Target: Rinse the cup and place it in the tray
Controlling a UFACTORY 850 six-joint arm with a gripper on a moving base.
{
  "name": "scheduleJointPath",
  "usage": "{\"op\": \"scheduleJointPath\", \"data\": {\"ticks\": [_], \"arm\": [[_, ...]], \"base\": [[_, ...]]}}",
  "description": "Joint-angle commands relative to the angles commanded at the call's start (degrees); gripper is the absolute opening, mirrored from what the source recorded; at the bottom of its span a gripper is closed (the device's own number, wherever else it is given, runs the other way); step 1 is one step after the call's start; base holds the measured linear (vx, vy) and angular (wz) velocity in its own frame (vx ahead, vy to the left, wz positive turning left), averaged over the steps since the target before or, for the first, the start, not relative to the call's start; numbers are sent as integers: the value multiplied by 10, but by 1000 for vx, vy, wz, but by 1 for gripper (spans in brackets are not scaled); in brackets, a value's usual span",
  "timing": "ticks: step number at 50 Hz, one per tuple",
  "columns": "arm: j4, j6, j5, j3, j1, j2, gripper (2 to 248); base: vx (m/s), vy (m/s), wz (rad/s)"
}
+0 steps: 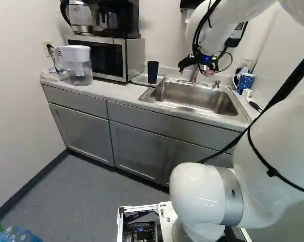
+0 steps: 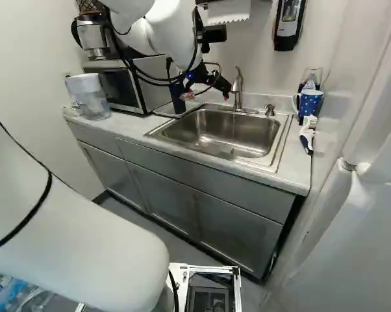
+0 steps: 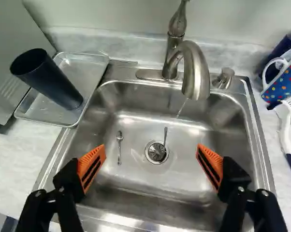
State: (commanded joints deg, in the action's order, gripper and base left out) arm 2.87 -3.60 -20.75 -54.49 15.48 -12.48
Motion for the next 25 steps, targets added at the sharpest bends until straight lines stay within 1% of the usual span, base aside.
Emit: {"op": "scheduleJointPath", "data": {"ticks": [25], "arm": [[0,0,0,0,0,0,247]], "base": [[0,0,0]]}}
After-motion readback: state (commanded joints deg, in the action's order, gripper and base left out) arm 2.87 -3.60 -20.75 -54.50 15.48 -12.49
